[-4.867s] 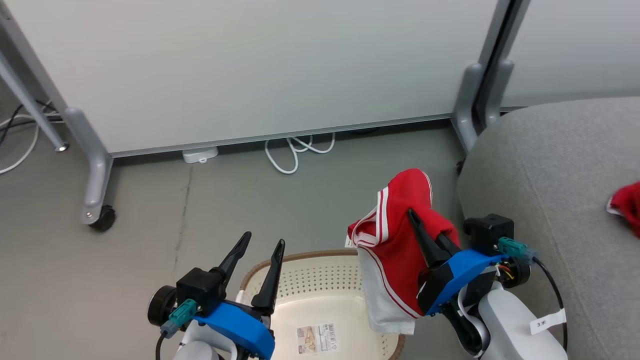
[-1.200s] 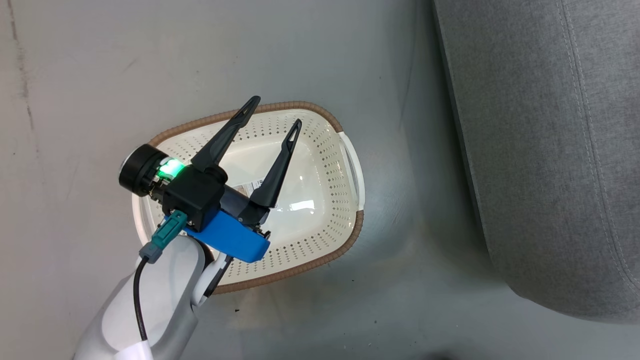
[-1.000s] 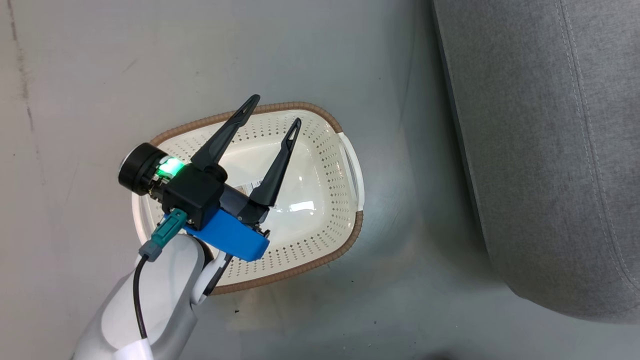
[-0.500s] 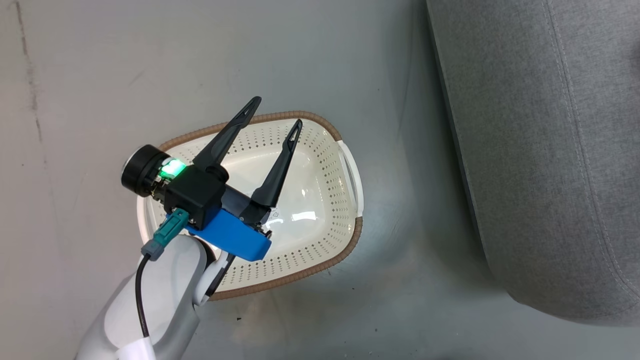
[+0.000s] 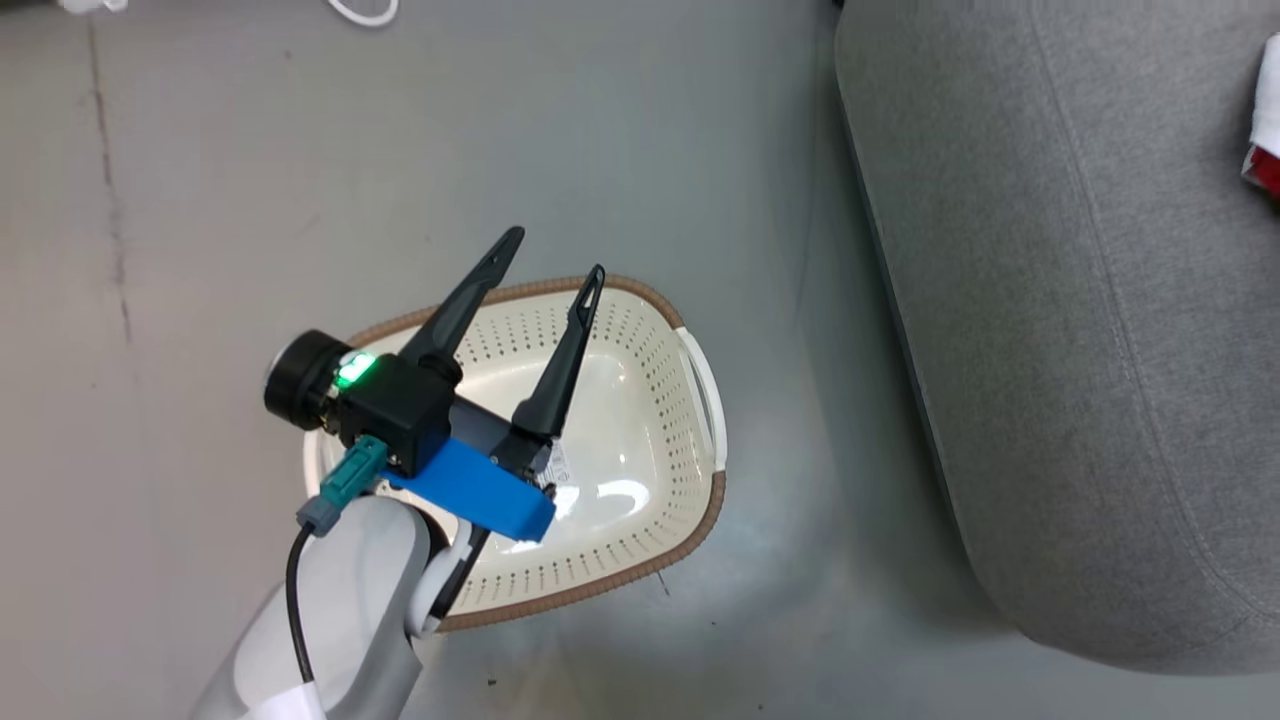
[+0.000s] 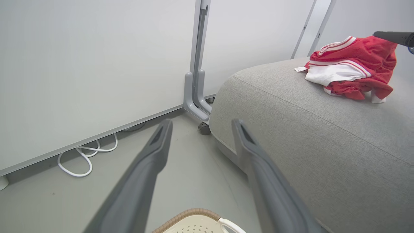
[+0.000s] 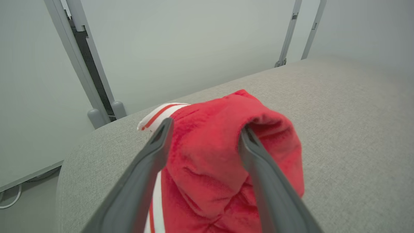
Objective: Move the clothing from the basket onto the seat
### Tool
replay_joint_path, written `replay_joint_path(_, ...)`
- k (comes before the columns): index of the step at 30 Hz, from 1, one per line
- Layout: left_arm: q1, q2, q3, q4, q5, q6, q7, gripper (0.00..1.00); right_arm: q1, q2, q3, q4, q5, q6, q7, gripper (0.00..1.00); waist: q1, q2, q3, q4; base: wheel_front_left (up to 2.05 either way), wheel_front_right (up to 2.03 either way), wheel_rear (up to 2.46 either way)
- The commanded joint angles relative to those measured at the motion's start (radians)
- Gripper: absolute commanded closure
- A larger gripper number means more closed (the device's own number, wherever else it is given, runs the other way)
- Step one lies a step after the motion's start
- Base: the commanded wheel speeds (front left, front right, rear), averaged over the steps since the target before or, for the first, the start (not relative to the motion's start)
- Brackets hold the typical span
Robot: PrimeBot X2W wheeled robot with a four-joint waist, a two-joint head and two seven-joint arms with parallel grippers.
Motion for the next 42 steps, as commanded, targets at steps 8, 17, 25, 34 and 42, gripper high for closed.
replay_joint_path(8,0.080,-0.039,0.050,0.027,-0.016,-0.001,-0.002,0.00,0.122,0.012,0.055,-0.050,-0.017,0.000,0.012,0.00,0.0000,0.0000,-0.146,0.031,0.00,0.00,0.00)
replay_joint_path(17,0.194,-0.064,0.122,0.047,-0.028,-0.001,-0.002,0.00,0.291,0.098,0.097,-0.215,-0.060,0.000,0.049,0.00,0.0000,0.0000,-0.286,0.071,0.00,0.00,0.00)
replay_joint_path(25,0.275,-0.082,0.175,0.071,-0.034,-0.001,-0.002,0.00,0.497,0.190,0.112,-0.446,-0.112,0.000,0.099,0.00,0.0000,0.0000,-0.395,0.136,0.00,0.00,0.00)
replay_joint_path(34,0.338,-0.088,0.259,0.102,-0.041,-0.001,-0.002,0.00,0.670,0.303,0.135,-0.639,-0.148,0.000,0.145,0.00,0.0000,0.0000,-0.467,0.198,0.00,0.00,0.00)
replay_joint_path(42,0.385,-0.094,0.321,0.123,-0.022,-0.001,-0.002,0.00,0.778,0.389,0.194,-0.684,-0.170,0.000,0.129,0.00,0.0000,0.0000,-0.502,0.247,0.00,0.00,0.00)
